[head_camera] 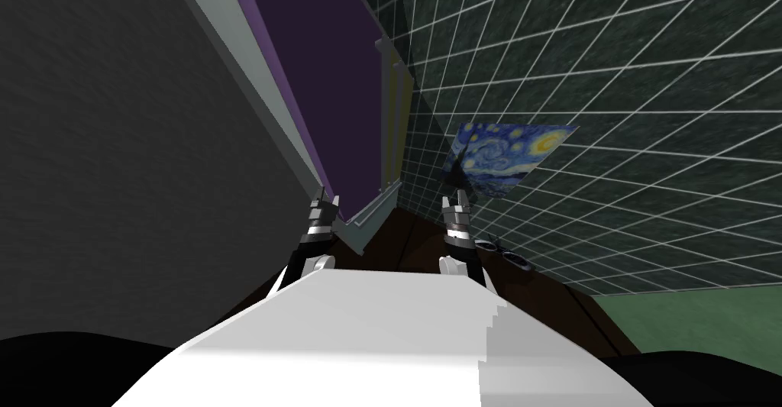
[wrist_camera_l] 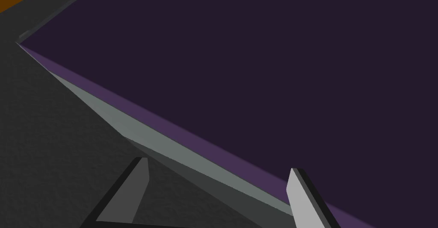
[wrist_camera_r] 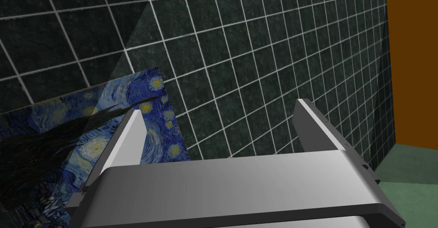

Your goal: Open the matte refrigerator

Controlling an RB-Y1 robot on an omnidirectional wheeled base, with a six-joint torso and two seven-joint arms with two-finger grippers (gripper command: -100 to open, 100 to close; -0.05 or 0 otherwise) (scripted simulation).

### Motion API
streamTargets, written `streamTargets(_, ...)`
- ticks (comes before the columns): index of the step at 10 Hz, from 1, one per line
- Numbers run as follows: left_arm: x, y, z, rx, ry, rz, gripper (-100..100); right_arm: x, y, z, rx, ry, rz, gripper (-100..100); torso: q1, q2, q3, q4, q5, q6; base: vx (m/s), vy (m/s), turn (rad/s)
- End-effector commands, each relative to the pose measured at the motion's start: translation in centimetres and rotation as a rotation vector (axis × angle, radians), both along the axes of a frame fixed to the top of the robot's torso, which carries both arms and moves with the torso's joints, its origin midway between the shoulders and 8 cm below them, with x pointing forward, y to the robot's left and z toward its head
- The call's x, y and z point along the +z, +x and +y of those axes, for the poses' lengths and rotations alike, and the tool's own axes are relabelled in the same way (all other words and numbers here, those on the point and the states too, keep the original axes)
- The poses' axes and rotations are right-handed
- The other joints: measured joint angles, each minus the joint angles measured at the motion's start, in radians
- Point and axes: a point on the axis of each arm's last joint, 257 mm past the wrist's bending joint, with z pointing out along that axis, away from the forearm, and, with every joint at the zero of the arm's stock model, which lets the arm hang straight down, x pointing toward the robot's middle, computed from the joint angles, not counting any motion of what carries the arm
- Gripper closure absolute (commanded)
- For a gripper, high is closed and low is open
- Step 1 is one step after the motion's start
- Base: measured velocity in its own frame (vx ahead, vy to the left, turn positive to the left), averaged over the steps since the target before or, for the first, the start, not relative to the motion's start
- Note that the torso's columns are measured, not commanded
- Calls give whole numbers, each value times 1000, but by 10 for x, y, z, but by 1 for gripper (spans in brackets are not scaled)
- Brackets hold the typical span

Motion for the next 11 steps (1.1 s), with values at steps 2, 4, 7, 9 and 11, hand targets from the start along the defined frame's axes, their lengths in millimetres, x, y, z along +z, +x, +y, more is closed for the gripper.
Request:
streamTargets(2,0,0,0,0,0,0,0,0,0,0,0,0,0,0,0,104,-209,105,0,0,0,0,0)
streamTargets(4,0,0,0,0,0,0,0,0,0,0,0,0,0,0,0,248,-497,248,0,0,0,0,0)
streamTargets(7,0,0,0,0,0,0,0,0,0,0,0,0,0,0,0,470,-939,470,0,0,0,0,0)
streamTargets(9,0,0,0,0,0,0,0,0,0,0,0,0,0,0,0,618,-1234,617,0,0,0,0,0)
streamTargets(11,-9,4,-1,-33,24,28,-100,0,0,0,0,0,0,0,-1,724,-1452,724,0,0,49,-39,20)
